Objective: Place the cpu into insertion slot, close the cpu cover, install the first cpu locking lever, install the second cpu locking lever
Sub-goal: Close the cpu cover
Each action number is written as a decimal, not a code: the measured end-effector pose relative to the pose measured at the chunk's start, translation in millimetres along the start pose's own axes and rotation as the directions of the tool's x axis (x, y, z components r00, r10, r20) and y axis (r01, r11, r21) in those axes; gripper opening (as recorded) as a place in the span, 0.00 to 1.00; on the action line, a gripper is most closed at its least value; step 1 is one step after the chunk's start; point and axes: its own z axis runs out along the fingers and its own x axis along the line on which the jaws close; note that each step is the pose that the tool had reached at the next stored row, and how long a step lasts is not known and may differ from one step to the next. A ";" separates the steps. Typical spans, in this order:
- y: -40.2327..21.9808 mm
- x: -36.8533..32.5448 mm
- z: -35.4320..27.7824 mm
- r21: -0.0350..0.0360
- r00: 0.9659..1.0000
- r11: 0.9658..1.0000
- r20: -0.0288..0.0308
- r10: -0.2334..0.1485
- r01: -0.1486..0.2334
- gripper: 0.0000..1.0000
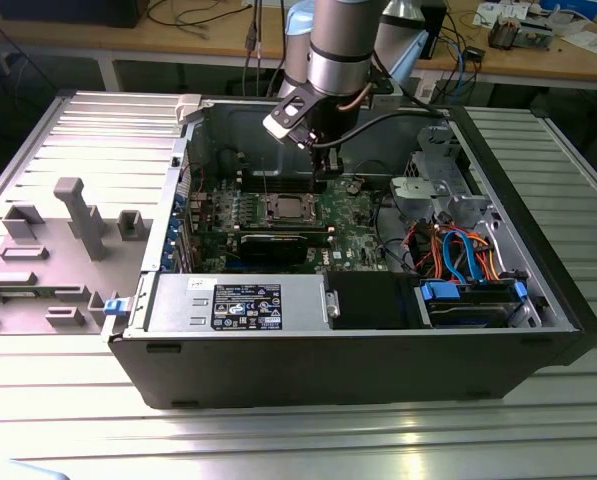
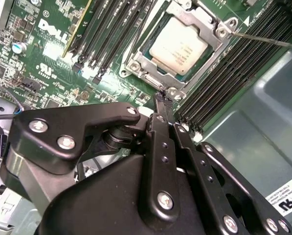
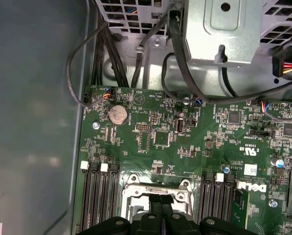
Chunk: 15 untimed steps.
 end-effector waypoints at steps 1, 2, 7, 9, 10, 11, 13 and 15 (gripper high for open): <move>-2.3 0.2 0.2 0.000 1.000 1.000 0.000 0.000 0.000 0.11; -4.9 0.5 0.5 0.000 1.000 1.000 0.000 0.000 0.000 0.11; -22.3 2.1 3.5 0.000 1.000 1.000 -0.001 0.000 0.000 0.11; -29.1 2.7 4.8 0.000 1.000 1.000 -0.001 0.000 0.000 0.11; -32.5 3.0 5.6 0.000 1.000 1.000 -0.001 0.000 0.000 0.11; -35.5 3.3 6.4 0.000 1.000 1.000 -0.001 0.000 0.000 0.11; -44.0 4.1 9.2 0.000 1.000 1.000 -0.001 0.000 0.000 0.11; -51.2 4.7 11.7 0.000 1.000 1.000 -0.001 0.000 0.000 0.11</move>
